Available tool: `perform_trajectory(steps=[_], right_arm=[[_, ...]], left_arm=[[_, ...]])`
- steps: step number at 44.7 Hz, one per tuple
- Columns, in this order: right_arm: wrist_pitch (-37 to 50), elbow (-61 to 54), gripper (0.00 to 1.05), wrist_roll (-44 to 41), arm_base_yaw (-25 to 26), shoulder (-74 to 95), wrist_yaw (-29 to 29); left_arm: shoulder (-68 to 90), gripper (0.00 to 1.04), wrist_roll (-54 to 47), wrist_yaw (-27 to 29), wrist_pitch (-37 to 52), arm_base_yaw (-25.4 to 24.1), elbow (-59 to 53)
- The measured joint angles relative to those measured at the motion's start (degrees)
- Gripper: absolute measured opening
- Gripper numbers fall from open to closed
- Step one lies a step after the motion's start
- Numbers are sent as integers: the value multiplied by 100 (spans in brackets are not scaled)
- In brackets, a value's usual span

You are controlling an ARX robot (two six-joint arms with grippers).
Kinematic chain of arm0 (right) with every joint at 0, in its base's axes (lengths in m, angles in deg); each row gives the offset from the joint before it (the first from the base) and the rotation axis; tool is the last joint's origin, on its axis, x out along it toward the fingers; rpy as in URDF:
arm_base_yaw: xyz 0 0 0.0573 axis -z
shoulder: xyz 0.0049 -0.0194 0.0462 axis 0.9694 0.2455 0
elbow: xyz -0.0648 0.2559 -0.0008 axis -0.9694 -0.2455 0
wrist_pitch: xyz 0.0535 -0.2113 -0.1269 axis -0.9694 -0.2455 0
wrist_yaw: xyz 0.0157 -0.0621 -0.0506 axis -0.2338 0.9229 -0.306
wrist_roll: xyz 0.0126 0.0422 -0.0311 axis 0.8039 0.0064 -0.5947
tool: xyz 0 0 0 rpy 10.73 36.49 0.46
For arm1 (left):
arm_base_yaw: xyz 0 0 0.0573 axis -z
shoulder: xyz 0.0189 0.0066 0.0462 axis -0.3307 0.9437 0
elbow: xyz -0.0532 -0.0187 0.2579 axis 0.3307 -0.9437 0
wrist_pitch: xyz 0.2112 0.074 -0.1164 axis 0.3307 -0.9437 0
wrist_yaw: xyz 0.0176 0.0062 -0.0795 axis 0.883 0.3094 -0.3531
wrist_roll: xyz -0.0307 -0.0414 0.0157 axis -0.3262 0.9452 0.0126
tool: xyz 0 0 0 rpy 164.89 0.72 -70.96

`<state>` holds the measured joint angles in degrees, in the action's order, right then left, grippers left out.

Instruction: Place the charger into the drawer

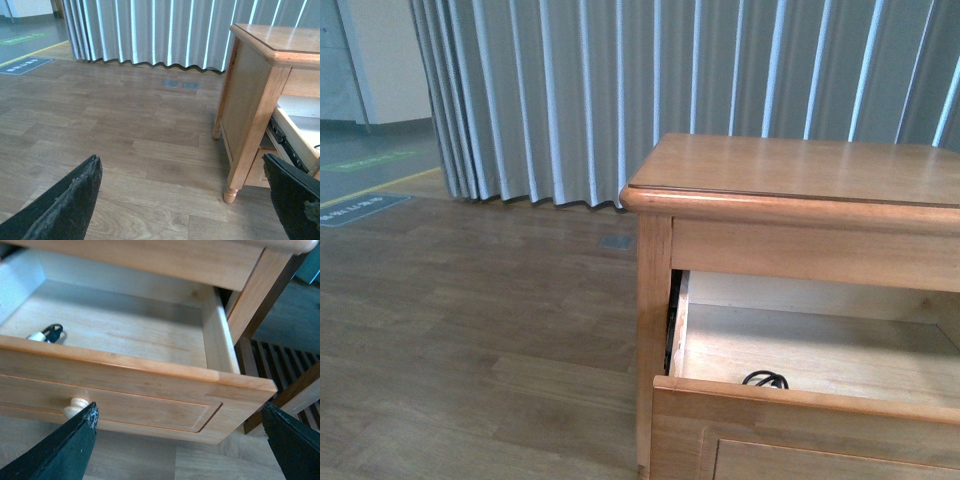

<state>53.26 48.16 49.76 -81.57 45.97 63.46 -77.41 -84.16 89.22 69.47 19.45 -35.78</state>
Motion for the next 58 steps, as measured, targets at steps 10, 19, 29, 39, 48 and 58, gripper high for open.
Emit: perform_trajectory(steps=[10,19,29,39,48,58], right_arm=[[1075,498,96,42,-105,2651,-85],[1547,940,96,155,-291,3803,-127],[1921,1499,96,251,-313,4752,-81],[2232,2586,96,313,-245,5925,129],[2216,3799,96,400,-149,6859,197],[2120,4951,96,387,-98,7597,291]], left_arm=[[0,99,-2,2,0,0,0],[0,99,-2,0,0,0,0],[0,99,-2,2,0,0,0],[0,99,-2,2,0,0,0],[0,99,-2,0,0,0,0],[0,99,-2,2,0,0,0]])
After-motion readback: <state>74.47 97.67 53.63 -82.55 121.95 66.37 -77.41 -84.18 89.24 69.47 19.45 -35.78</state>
